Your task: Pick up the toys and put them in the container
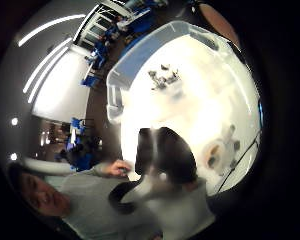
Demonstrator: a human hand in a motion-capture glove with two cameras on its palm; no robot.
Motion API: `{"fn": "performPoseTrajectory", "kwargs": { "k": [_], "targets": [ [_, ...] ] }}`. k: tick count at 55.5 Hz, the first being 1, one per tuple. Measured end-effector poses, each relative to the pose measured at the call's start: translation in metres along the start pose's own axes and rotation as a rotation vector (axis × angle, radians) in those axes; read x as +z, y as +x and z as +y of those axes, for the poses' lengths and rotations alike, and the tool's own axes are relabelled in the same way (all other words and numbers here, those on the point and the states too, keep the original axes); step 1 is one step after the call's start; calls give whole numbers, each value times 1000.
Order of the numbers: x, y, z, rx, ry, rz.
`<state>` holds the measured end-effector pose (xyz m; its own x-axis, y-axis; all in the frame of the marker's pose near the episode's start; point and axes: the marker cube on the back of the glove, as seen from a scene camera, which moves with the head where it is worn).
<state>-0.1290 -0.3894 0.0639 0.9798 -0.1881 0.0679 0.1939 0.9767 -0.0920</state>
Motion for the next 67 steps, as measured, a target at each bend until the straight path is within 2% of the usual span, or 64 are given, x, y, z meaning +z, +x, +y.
{"fn": "performPoseTrajectory", "kwargs": {
  "k": [11, 17, 21, 30, 46, 62, 67],
  "targets": [
    [35, -31, 85, -69, -138, -41],
    [56, -61, 149, -126, -127, -29],
    [66, -72, 169, -130, -108, -12],
    [89, -70, 165, -112, -128, 27],
    [157, -63, 151, -90, -362, 163],
    [186, -62, 146, -50, -140, 190],
    [186, -60, 145, -47, -121, 199]
  ]
}}
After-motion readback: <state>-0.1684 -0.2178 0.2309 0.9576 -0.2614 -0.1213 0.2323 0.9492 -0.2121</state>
